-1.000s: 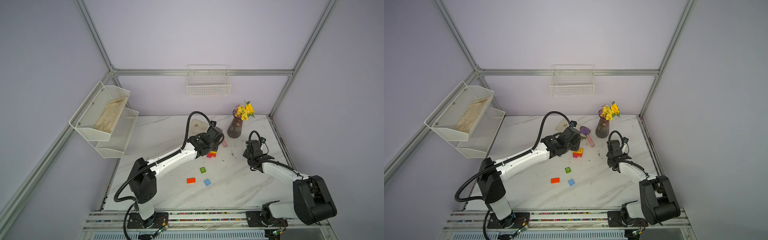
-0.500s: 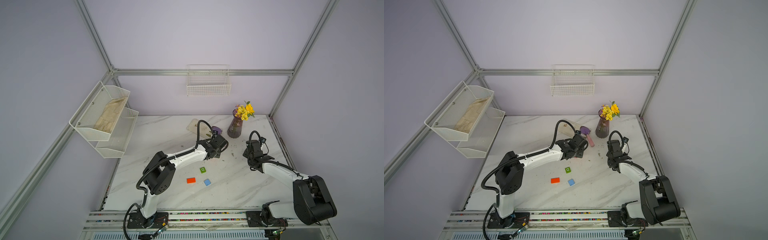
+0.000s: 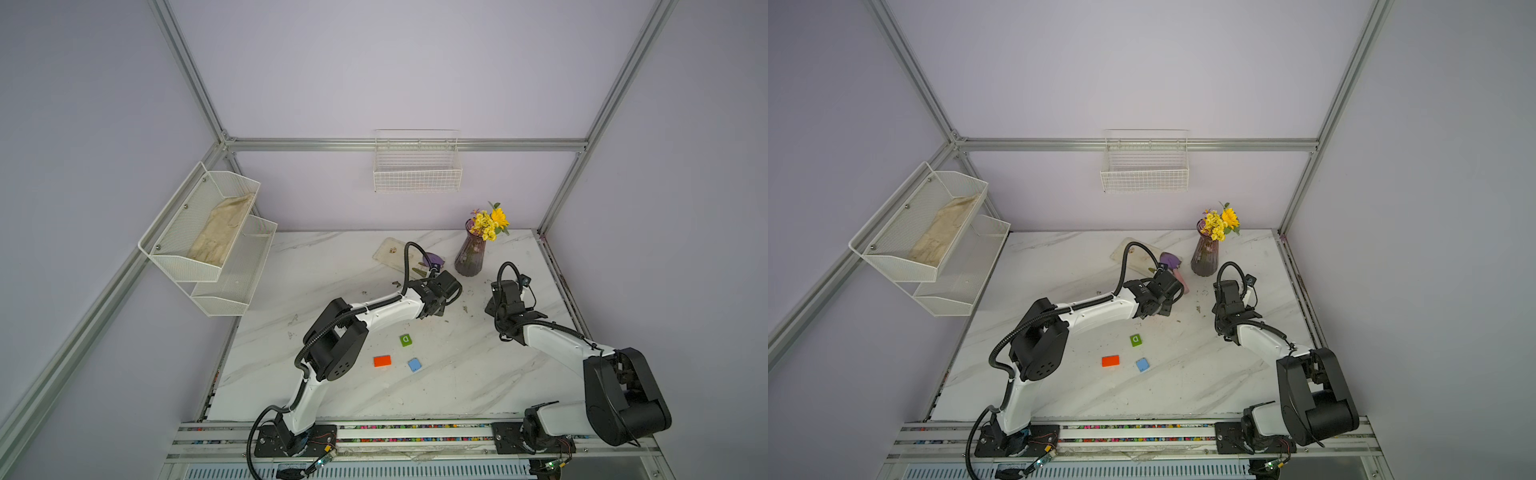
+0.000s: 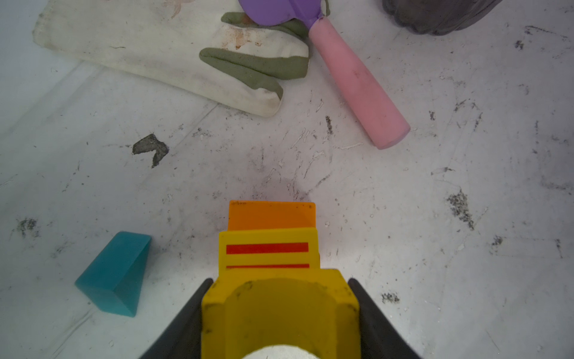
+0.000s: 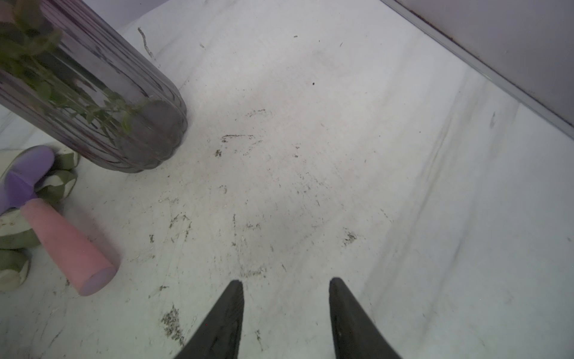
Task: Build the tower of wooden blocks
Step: 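Lower the yellow arch block onto the striped yellow block and open the left gripper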
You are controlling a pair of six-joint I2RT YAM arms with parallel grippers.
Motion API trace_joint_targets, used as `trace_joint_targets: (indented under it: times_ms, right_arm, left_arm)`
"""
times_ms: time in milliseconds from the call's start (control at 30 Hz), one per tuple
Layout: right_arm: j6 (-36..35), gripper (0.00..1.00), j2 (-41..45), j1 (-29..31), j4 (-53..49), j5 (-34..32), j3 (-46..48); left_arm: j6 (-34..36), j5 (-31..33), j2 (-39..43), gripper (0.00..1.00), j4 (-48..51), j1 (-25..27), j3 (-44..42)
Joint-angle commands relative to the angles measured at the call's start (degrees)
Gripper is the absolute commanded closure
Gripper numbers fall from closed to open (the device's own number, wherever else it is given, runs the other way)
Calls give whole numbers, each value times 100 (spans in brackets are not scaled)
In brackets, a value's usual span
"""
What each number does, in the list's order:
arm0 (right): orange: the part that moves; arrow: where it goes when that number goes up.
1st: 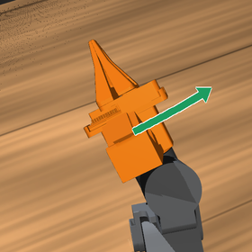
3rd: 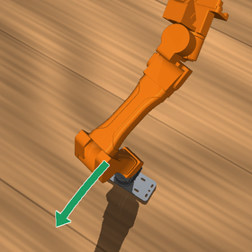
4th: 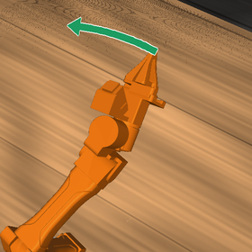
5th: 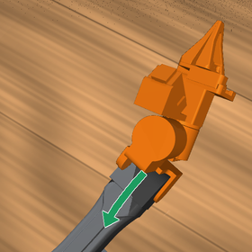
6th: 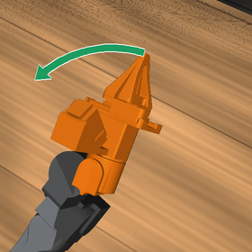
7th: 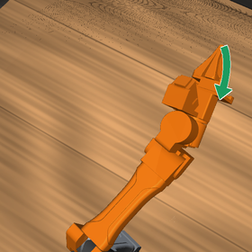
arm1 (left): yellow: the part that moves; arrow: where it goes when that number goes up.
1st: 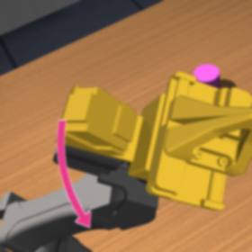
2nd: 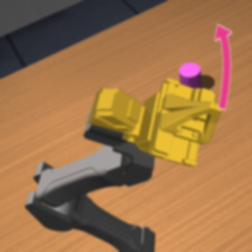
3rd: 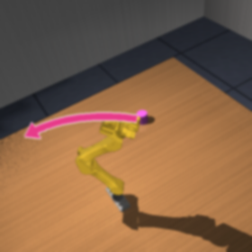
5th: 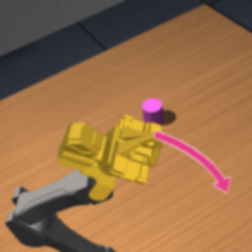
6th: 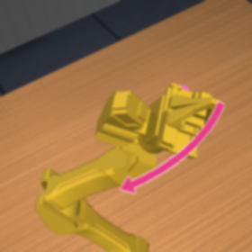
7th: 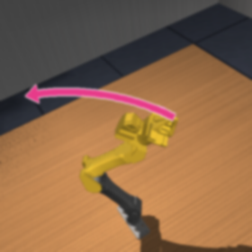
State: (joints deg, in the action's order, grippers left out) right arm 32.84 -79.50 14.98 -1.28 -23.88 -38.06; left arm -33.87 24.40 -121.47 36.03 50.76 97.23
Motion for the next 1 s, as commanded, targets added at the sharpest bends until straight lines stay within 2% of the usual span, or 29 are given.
trace_joint_targets:
  times_ms: [0, 633, 967]
  right_arm:
    - [-6, 52, -49, -7, 59, 23, -78]
    - [-23, 52, -82, -13, 58, 59, -100]
    - [-23, 52, -78, -8, 58, 68, -97]
  left_arm:
    - [-2, 170, -4, 63, 44, -39, 662]
    - [-37, 117, -329, 58, 221, -233, 1023]
    - [-50, 82, -413, 50, 283, -259, 1119]
